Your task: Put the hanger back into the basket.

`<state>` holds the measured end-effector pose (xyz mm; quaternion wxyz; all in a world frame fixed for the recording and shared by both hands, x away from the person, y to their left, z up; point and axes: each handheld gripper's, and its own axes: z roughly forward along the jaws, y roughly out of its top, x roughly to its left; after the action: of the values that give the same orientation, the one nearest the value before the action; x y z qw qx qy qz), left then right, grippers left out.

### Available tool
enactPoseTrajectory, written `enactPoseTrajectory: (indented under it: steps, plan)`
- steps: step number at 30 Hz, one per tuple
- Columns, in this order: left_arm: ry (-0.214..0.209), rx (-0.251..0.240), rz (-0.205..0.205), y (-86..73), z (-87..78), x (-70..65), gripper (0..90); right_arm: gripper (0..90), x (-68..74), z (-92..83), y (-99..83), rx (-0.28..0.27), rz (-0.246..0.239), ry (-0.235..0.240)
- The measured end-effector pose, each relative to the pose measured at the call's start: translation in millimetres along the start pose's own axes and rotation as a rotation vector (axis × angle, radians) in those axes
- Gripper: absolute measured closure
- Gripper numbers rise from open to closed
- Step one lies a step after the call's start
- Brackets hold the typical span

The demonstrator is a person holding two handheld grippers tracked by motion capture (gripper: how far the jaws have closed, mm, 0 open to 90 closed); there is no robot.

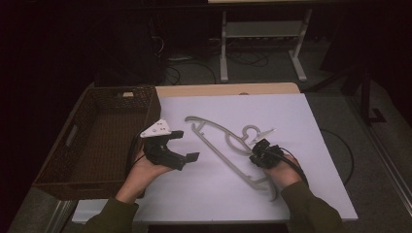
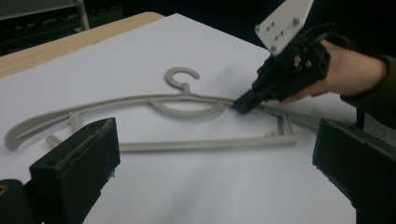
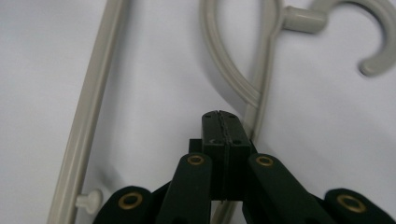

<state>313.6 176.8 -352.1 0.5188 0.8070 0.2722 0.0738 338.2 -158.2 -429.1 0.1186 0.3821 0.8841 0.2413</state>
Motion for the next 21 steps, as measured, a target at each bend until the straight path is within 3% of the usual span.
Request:
enactPoseTrajectory:
  steps: [3, 10, 13, 15, 18, 21]
  plan:
    - [-0.003, 0.010, -0.001, -3.2, 2.8, -1.0, 0.5, 89.6, -15.3, -4.6, -5.0, -0.021, 0.054, -0.014]
    - [-0.015, 0.028, 0.003, -13.5, 8.3, -5.2, 0.5, 89.6, -39.6, -9.7, -8.6, -0.042, 0.093, -0.055]
    - [-0.014, 0.039, -0.002, -19.0, 9.8, -4.9, 0.5, 89.5, -40.7, -9.7, -8.1, -0.048, 0.109, -0.035]
    - [-0.012, 0.042, -0.005, -21.9, 10.7, -4.7, 0.5, 89.5, -37.9, -11.0, -4.1, -0.080, 0.120, 0.008]
    - [-0.006, 0.044, -0.005, -24.4, 11.4, -3.5, 0.5, 89.5, -29.9, -8.2, 10.0, -0.123, 0.121, 0.050]
    - [0.002, 0.043, -0.009, -25.8, 11.2, -2.2, 0.5, 89.5, -21.6, 1.4, 29.0, -0.153, 0.090, 0.100]
